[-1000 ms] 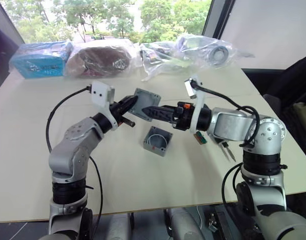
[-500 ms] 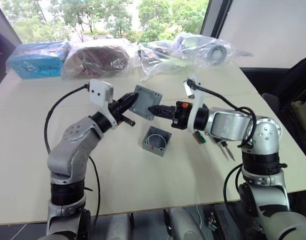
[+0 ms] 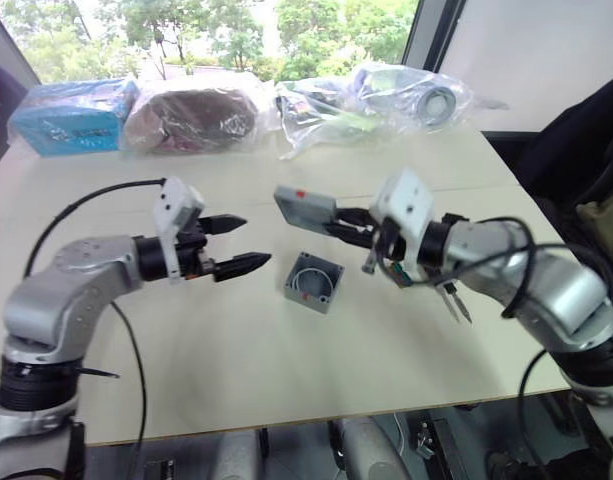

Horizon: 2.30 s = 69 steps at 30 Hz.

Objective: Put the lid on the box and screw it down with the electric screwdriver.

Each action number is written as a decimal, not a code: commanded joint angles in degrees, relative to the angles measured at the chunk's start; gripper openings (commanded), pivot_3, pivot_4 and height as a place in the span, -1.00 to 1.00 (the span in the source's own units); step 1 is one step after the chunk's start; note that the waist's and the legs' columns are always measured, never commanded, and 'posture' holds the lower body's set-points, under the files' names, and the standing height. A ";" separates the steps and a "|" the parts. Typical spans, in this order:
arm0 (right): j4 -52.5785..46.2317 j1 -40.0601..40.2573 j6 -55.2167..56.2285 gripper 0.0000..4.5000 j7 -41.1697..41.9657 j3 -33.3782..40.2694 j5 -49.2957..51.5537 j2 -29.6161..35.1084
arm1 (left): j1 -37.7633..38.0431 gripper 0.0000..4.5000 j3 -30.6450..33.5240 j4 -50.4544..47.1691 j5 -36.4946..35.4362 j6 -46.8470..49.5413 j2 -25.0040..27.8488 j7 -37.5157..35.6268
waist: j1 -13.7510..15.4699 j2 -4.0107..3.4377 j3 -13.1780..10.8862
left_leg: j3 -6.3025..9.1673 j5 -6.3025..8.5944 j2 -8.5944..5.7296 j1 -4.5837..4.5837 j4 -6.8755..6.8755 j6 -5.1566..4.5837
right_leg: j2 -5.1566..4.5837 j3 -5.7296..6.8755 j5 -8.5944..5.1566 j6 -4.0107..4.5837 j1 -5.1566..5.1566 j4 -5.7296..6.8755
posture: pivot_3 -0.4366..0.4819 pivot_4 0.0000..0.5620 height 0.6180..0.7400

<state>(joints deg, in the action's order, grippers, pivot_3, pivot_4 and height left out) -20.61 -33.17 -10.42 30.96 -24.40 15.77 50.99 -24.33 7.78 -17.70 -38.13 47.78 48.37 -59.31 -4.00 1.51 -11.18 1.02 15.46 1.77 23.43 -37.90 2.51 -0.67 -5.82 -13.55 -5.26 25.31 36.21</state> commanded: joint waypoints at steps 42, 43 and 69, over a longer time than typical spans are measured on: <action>16.32 11.25 43.43 -0.90 -23.54 3.91 -67.94 -9.76 | -1.96 1.00 -4.15 6.26 2.89 -9.78 8.01 -16.67 | 0.02 0.02 0.01 | -0.08 -0.01 -0.03 -0.27 -0.25 0.01 | 0.05 -0.19 -0.02 0.01 0.02 0.89 | -0.05 -0.47 1.00; 16.37 11.27 43.46 -0.90 -23.52 3.86 -68.07 -9.79 | -1.92 1.00 -4.16 6.22 2.90 -9.81 7.98 -16.63 | 0.02 0.02 0.01 | -0.08 -0.01 -0.03 -0.27 -0.25 0.01 | 0.05 -0.19 -0.02 0.01 0.02 0.89 | -0.05 -0.47 1.00; 20.80 13.02 44.20 -0.90 -27.22 2.64 -71.44 -8.76 | -9.48 -0.14 -14.81 13.10 13.72 -19.61 -6.44 -8.89 | 0.46 0.09 0.08 | -0.06 -0.02 -0.09 -0.96 -0.30 0.02 | 0.03 -0.23 -0.05 0.01 -0.74 0.86 | -0.05 -0.47 1.00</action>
<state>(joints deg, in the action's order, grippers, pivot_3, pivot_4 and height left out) -0.70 -20.35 33.55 3.20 -21.61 -54.92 41.63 -31.85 -6.39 -4.42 -25.47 30.26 42.95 -68.83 -3.53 1.61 -11.10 0.96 15.45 1.68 22.46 -38.21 2.53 -0.64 -6.04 -13.60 -5.25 24.57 37.08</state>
